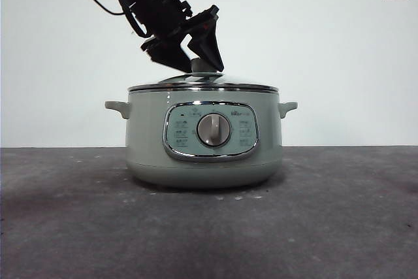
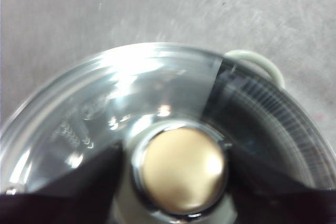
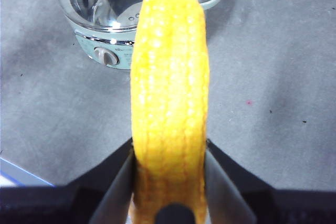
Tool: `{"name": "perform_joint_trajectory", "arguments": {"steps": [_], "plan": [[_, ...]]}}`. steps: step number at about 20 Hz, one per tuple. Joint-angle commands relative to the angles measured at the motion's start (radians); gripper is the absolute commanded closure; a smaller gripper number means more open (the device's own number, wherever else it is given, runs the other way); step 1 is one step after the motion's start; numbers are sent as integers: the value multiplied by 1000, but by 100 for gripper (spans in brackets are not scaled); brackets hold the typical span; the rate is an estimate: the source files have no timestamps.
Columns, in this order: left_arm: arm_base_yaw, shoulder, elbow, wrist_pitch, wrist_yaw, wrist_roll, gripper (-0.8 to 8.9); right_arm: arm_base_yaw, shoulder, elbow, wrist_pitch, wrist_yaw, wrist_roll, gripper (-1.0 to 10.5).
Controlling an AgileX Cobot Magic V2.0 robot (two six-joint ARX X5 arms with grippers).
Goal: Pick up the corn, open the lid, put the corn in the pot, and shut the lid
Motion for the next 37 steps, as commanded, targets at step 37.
{"name": "perform_joint_trajectory", "arguments": {"steps": [37], "plan": [[210,-788,-296,-315,0,34,820,174,1014,656,261,-94,0,958]]}}
